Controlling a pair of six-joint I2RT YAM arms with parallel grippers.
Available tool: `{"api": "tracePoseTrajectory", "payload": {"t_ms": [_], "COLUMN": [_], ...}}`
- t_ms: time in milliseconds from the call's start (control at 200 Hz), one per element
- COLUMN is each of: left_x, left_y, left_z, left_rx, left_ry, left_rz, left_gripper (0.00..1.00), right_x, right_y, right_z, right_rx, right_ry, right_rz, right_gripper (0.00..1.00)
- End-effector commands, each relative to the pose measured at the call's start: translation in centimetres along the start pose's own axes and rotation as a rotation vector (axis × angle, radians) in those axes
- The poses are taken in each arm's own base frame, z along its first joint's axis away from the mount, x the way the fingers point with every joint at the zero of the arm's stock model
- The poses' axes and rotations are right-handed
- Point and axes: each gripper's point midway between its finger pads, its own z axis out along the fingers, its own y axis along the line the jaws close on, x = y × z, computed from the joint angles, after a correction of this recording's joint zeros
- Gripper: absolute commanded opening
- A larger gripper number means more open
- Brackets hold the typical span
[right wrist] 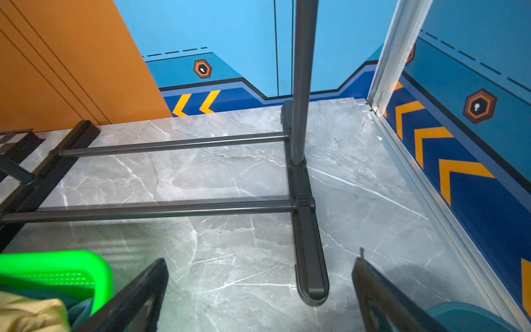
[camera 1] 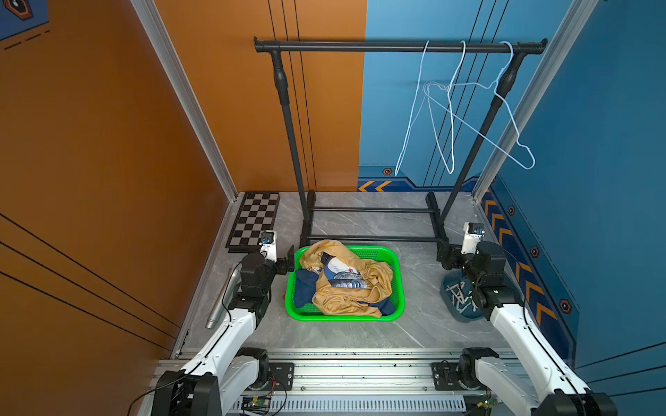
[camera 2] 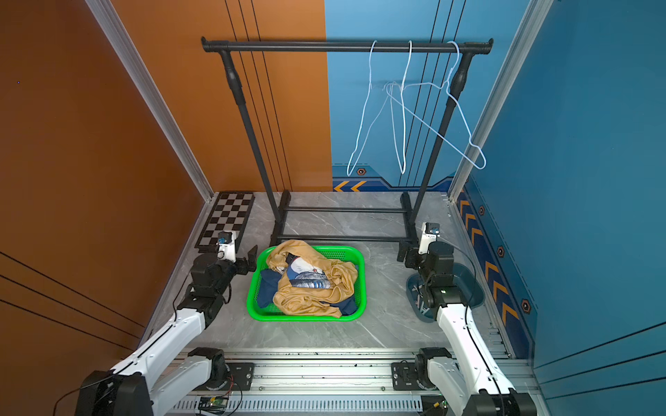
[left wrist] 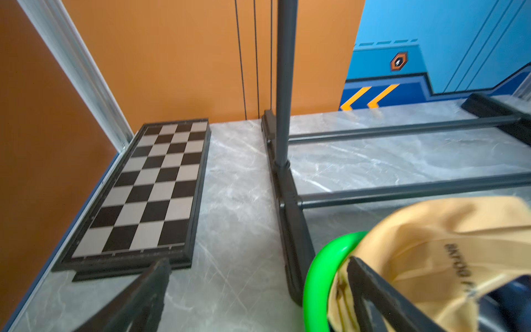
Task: Remove the clothespins securing t-shirts to the hanger
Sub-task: Reset both arms
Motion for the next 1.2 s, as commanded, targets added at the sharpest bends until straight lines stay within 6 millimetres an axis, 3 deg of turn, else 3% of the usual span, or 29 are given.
{"api": "tracePoseTrajectory", "payload": {"t_ms": [0,130,350,500,651,711,821,1196], "left_x": [0.5,2.7,4.1,4.4,6.2,5.9,6.1,6.0], "left_y": [0.9,1.4,1.9,2.7,1.3,1.0,2.1,0.6], "left_z": [0.5,1.7,3.7,4.2,5.5,5.8,5.5,5.7], "left_rx": [-0.029,-0.039,-0.027,-0.045,0.022,0.032,-0.034,0.047], "left_ry": [-0.042,-0.011,0.015,0.003,-0.012,-0.029,-0.024,-0.027], "left_rz": [-0.008,0.014,0.000,-0.048,-0.019,-0.001,-0.023,0.007], "left_gripper": [0.98,0.98,0.98,0.98,0.98,0.98,0.98,0.98], "right_x": [-1.3,0.1,2.3,3.9,4.5,4.9,5.6,7.7], "right_y": [-1.0,-1.6,-2.2,-3.1,-3.4,-3.1,-2.9,-2.5], "right_z": [1.2,2.8,5.1,5.1,5.4,5.7,6.2,6.8], "right_rx": [0.036,0.059,0.080,0.123,0.129,0.115,0.102,0.080], "right_ry": [-0.102,-0.103,-0.086,-0.069,-0.103,-0.104,-0.112,-0.137], "right_rz": [0.022,0.017,0.010,-0.024,-0.036,-0.037,-0.047,-0.074], "right_gripper": [1.00,1.00,1.00,1.00,1.00,1.00,1.00,1.00]}}
